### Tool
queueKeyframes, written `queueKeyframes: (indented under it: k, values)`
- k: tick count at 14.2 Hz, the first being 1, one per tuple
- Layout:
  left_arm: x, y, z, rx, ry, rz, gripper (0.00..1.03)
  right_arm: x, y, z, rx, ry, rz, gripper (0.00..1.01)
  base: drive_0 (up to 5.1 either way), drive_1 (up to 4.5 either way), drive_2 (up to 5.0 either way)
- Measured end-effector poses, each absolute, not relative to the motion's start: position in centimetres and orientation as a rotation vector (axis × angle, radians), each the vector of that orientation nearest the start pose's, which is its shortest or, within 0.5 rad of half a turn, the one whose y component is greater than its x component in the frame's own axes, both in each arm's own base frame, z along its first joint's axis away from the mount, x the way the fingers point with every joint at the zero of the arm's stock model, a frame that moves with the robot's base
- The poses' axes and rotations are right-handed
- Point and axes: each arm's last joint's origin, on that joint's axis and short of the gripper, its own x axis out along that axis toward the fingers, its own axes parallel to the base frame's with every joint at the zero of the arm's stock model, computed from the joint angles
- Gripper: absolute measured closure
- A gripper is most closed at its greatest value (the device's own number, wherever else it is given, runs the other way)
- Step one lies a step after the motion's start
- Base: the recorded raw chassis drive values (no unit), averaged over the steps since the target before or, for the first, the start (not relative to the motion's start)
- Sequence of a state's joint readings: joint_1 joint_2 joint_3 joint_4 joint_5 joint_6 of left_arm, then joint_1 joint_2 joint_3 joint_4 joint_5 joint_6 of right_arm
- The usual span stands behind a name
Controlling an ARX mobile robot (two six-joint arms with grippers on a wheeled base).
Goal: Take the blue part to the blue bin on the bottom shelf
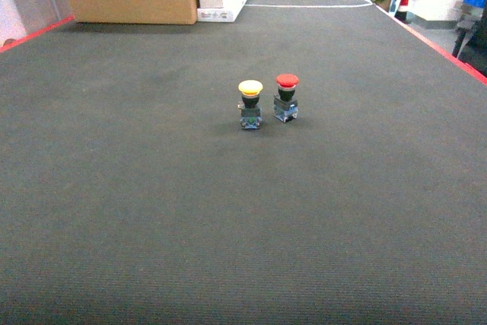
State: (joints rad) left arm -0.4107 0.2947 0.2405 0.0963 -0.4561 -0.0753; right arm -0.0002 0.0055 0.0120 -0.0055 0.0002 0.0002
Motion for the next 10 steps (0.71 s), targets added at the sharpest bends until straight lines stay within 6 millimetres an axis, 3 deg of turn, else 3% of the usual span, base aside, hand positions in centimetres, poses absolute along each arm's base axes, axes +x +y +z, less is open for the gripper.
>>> queueKeyframes:
  k: [6, 9, 10]
  values:
    - [10.52, -3.19, 23.07, -0.093, -0.039, 0.044, 0.58, 9.73, 0.0, 16.67, 0.0, -0.001, 0.0, 0.03, 0.0, 0.0, 0.0]
    - [10.47, -3.17, 23.1, -0.095, -0.043, 0.044, 0.58, 9.73, 0.0, 16.7, 0.0, -0.005, 0.0, 0.03, -0.1, -4.38, 4.2]
    - [10.4, -3.13, 23.2, -0.099, -0.051, 0.044, 0.58, 9.73, 0.0, 16.65, 0.0, 0.001, 0.0, 0.03, -1.7, -1.69, -1.7]
